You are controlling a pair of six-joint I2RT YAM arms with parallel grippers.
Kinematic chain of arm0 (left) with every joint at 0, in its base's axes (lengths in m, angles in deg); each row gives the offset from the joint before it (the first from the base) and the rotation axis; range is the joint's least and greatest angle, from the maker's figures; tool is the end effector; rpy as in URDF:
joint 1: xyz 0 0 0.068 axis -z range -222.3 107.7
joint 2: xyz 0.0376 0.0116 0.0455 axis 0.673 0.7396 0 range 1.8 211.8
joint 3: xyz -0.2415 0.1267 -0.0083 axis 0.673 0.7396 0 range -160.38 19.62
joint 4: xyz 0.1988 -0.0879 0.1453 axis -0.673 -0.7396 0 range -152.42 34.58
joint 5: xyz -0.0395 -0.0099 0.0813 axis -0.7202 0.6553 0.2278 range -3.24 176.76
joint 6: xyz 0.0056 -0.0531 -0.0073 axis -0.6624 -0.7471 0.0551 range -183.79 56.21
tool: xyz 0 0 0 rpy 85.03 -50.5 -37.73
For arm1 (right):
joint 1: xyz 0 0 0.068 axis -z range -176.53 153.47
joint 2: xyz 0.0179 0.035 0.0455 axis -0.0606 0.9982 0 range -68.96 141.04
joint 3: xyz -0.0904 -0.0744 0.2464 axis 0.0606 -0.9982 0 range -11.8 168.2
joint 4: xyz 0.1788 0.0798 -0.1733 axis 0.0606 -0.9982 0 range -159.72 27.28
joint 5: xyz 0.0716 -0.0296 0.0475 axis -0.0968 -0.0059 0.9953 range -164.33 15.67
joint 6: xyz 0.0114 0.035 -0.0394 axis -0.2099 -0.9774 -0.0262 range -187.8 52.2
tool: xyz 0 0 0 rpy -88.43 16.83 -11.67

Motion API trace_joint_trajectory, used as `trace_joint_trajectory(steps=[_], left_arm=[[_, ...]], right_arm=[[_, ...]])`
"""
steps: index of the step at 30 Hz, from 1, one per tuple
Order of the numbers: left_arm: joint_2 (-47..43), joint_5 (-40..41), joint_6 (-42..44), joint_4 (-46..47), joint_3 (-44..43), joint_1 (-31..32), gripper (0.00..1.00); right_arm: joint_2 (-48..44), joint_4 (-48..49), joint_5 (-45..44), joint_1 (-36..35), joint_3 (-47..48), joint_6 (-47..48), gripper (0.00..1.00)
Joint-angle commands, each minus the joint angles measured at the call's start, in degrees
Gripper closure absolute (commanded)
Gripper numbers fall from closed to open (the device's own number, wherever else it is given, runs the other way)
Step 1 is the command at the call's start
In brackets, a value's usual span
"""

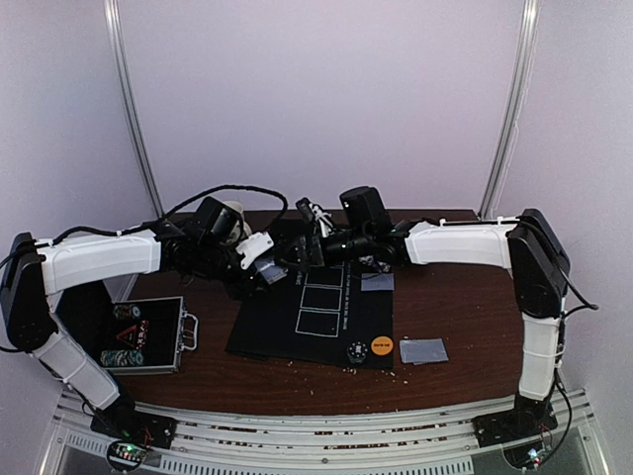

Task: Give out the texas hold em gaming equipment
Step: Pick up the poker card from the face-down deck piles.

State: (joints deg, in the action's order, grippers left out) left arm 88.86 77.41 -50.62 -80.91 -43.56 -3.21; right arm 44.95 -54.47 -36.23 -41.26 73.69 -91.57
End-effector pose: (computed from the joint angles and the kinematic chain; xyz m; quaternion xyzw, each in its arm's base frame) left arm 0.2492 -0.2100 0.2500 0.4371 0.8267 -0.1520 0.3201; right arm 0.3161 0.3441 0.2559 -0.3248 0.7281 0.5257 0.2966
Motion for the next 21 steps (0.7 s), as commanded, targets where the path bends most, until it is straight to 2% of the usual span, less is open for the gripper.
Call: trace_joint_trajectory(steps=[1, 8, 12, 15, 21], left_arm=[[-1.5, -1.3, 0.6, 1.8, 0.2, -0.1, 0.54], [-1.6, -2.2, 0.6, 1.7, 0.2, -0.1, 0.54], [-1.7, -2.5, 0.7, 1.8, 0.2, -0.1, 0.54], [-1.5, -2.3, 0.7, 1.8, 0.2, -0.2, 0.54], [-1.4, -1.7, 0.7, 1.9, 0.2, -0.1, 0.54]], right_arm=[[2.5, -0.3, 1.2, -1.0, 3.4, 1.2, 0.02], [6.4, 0.8, -1.4, -2.0, 7.4, 0.8, 0.04], [7.0, 0.8, -3.3, -1.9, 7.7, 0.6, 0.09], [5.6, 0.1, -5.5, -1.8, 7.0, 1.4, 0.16], [2.0, -3.5, -7.6, -1.0, 5.3, 2.9, 0.39]])
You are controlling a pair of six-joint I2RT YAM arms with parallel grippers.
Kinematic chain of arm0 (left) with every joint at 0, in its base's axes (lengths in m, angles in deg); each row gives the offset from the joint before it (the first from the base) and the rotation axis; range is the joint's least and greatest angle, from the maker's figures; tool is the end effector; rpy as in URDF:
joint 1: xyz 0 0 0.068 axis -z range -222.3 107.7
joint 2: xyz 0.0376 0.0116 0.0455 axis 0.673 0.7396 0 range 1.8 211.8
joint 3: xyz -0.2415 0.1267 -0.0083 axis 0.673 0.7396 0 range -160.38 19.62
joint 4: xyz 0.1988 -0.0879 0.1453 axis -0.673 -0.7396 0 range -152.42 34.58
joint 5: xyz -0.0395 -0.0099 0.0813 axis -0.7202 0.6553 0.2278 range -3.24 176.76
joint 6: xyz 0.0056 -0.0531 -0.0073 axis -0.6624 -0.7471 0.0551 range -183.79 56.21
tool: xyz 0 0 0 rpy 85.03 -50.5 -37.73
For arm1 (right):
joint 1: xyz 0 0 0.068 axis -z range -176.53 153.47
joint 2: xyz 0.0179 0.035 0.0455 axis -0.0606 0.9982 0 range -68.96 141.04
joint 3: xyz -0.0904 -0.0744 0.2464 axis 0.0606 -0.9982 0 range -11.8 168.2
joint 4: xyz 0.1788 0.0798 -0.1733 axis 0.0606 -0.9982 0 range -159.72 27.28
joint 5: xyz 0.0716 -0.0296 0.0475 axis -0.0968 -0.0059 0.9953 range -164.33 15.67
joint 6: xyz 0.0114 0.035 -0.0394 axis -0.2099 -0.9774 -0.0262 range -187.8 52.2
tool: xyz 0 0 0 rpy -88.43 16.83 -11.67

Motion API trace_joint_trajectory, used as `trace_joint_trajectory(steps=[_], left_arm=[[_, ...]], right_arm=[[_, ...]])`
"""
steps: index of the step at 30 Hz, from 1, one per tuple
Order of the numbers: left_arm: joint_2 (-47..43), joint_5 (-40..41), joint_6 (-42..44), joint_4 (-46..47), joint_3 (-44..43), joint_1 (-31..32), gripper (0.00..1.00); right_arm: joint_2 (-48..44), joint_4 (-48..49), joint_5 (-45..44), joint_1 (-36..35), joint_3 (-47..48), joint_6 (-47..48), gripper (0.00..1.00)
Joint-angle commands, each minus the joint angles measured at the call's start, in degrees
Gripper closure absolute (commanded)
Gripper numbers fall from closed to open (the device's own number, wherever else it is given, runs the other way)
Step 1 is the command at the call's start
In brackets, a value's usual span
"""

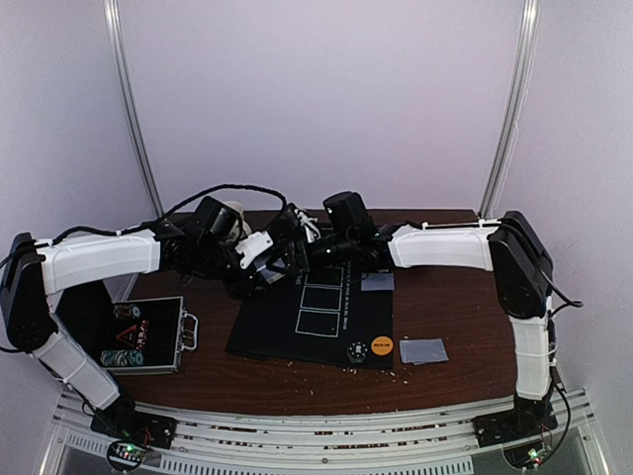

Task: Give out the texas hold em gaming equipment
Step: Pick up the poker card from the face-down deck piles, then distribute the poker card in the small blind area.

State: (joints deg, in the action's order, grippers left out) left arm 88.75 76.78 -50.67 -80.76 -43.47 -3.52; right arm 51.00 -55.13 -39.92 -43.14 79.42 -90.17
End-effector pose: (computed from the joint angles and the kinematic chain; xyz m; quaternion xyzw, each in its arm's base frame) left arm 0.2498 -0.2088 0.2503 0.4359 0.8263 -0.1565 0.3205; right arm 0.3233 0.3713 0.2398 -0.3290 0.7352 0.5069 0.3069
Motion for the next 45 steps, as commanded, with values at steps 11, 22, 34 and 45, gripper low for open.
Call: trace_joint_trajectory(steps=[11, 22, 34, 45], left_arm=[[-1.2, -0.7, 0.7, 1.7, 0.2, 0.2, 0.54], [-1.1, 0.0, 0.6, 1.7, 0.2, 0.2, 0.54], [-1.0, 1.0, 0.2, 1.6, 0.1, 0.1, 0.54], [-1.2, 0.9, 0.1, 1.5, 0.1, 0.1, 0.54]], right_arm=[[-5.0, -7.8, -0.7, -0.2, 1.7, 3.2, 0.7], [-9.3, -14.8, -4.4, -0.2, 1.0, 5.3, 1.0], [-26.0, -11.1, -18.8, 4.0, -13.8, -4.4, 1.0], [-23.2, 0.0, -30.5, 12.7, -28.2, -26.2, 1.0]])
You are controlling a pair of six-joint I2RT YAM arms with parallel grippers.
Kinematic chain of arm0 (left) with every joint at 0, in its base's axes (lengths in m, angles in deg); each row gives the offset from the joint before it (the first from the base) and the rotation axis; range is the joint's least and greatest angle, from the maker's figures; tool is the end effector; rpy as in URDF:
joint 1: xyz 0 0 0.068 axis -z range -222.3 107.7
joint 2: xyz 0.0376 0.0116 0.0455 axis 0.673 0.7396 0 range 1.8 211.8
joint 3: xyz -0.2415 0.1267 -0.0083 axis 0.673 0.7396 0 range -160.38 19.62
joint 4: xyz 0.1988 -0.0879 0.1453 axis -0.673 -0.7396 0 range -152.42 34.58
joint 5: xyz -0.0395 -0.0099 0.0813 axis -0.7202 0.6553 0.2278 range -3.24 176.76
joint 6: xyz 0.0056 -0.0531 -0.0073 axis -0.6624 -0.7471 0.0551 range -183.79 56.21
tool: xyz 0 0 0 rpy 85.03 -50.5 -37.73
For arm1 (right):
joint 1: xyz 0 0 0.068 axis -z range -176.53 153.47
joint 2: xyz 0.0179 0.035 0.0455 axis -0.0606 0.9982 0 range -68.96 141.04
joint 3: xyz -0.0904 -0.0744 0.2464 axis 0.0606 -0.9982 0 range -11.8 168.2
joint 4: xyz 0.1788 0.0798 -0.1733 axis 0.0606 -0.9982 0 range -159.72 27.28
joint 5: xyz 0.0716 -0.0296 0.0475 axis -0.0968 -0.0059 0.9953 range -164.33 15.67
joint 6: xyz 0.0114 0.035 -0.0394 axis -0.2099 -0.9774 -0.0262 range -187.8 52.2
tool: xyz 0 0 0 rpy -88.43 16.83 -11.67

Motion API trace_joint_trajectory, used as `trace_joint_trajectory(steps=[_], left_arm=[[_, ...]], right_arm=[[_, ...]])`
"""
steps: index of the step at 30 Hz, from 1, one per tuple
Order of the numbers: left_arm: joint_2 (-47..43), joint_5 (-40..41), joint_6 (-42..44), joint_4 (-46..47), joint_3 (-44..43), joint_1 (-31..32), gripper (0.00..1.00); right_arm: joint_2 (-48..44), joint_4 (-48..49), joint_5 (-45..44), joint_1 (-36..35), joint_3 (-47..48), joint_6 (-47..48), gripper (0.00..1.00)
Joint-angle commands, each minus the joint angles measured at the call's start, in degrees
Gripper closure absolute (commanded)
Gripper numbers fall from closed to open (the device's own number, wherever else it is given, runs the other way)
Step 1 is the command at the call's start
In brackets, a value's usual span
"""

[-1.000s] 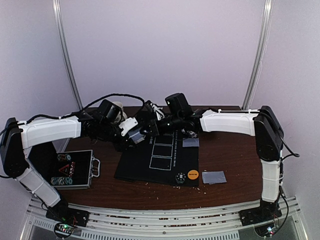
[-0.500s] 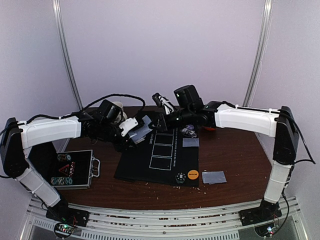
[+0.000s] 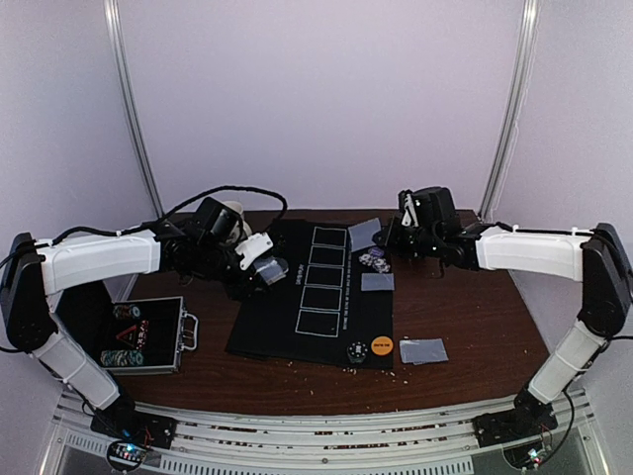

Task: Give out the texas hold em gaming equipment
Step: Distribute the poker card in the small blind area.

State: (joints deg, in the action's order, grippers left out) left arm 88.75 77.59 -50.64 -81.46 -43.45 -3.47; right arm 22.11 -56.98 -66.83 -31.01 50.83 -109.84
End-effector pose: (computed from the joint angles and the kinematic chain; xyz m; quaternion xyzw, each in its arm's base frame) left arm 0.2492 -0.2080 0.2493 0.4350 0.8297 -0.1490 0.3164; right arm 0.3022 0.2132 0.2714 0.0185 0.8312 0.3852 0.4004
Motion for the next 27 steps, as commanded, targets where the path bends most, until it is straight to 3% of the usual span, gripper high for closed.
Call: trace_joint_trajectory(steps=[1, 17, 27], left_arm=[[-1.2, 0.2, 0.0, 2.2, 0.1, 0.1, 0.54], [-1.2, 0.5, 0.1, 2.1, 0.1, 0.1, 0.54], [-1.2, 0.8, 0.1, 2.1, 0.1, 0.1, 0.54]], right_arm=[[7.2, 1.8, -2.9, 1.0, 1.0, -7.2, 1.0], [14.6, 7.2, -1.8, 3.4, -5.5, -15.7, 1.0], [15.8, 6.5, -0.9, 4.6, -5.6, -15.9, 1.0]])
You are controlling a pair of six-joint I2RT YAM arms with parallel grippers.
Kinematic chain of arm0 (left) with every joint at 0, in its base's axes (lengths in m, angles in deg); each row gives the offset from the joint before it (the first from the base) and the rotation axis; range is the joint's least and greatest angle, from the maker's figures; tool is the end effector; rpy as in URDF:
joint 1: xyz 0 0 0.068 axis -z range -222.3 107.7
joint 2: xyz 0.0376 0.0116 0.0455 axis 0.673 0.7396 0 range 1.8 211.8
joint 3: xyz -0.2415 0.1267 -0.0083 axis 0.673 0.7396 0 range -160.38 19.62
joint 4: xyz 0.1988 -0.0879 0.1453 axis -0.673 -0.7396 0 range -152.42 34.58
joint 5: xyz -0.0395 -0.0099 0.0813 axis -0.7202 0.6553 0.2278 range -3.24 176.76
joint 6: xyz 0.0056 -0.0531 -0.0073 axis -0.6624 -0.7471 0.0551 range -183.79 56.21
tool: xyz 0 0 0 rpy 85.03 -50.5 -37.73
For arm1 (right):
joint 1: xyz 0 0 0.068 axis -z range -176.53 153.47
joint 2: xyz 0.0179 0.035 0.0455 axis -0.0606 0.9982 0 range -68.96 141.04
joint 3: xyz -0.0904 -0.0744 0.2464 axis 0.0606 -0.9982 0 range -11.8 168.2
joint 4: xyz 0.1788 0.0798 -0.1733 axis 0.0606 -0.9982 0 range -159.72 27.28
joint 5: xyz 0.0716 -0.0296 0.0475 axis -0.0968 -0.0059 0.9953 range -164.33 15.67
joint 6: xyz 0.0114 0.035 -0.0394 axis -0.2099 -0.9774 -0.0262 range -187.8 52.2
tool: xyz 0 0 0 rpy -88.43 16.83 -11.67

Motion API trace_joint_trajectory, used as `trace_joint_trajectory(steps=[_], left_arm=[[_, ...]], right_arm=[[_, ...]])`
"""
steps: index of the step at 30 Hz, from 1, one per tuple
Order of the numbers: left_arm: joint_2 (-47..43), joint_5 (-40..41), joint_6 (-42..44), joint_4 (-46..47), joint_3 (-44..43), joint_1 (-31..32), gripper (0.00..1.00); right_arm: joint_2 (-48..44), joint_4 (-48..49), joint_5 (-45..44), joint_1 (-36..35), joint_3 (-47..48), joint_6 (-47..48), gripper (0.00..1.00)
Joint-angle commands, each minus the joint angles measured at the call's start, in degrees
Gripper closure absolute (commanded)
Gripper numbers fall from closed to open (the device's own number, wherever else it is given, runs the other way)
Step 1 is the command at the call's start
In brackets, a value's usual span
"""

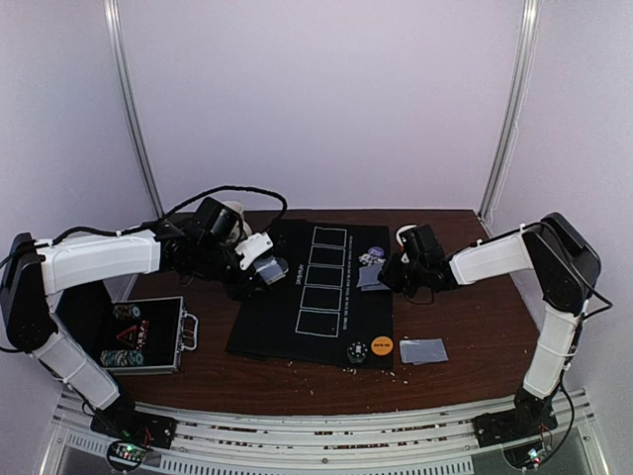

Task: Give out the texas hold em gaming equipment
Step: Distribute the poker card in the small blind area.

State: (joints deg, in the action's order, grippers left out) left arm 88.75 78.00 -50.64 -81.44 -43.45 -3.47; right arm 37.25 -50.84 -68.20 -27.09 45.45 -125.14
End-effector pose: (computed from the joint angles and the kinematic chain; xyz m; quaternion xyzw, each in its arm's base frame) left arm 0.2494 -0.2078 0.2493 0.4340 0.8305 -0.1458 0.3174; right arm 0.3314 0.2001 0.1557 0.1838 0.8752 0.3433 0.2871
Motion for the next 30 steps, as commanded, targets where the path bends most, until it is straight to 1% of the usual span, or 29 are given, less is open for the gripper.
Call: trace_joint_trajectory(steps=[1, 8, 9, 13, 17, 23, 27, 30], left_arm=[[-1.2, 0.4, 0.1, 2.1, 0.2, 0.1, 0.54], [-1.1, 0.4, 0.1, 2.1, 0.1, 0.1, 0.54], [-1.0, 0.3, 0.1, 2.1, 0.1, 0.1, 0.54], [-0.9, 0.1, 0.1, 2.1, 0.1, 0.1, 0.54], [-0.9, 0.0, 0.1, 2.1, 0.1, 0.1, 0.54], [-1.1, 0.1, 0.1, 2.1, 0.1, 0.1, 0.54], [-1.1, 0.1, 0.1, 2.1, 0.1, 0.1, 0.54], [-1.0, 0.0, 0.1, 2.1, 0.1, 0.1, 0.54]], right_arm=[[0.7, 0.2, 0.6, 0.7, -0.1, -0.5, 1.0], [-0.2, -4.5, -1.4, 1.2, 1.2, 1.6, 0.78], [-0.5, -5.1, -1.8, 1.4, 1.2, 1.7, 0.76], [-1.4, -7.6, -3.3, 1.4, 1.7, 3.4, 0.72], [-2.6, -11.1, -6.9, 1.4, 3.0, 5.9, 0.68], [-3.4, -18.3, -11.4, 1.3, 7.4, 12.3, 0.63], [-5.5, -22.3, -13.4, 0.0, 10.1, 20.1, 0.62], [-6.8, -24.5, -12.0, -2.3, 13.2, 28.1, 0.61]])
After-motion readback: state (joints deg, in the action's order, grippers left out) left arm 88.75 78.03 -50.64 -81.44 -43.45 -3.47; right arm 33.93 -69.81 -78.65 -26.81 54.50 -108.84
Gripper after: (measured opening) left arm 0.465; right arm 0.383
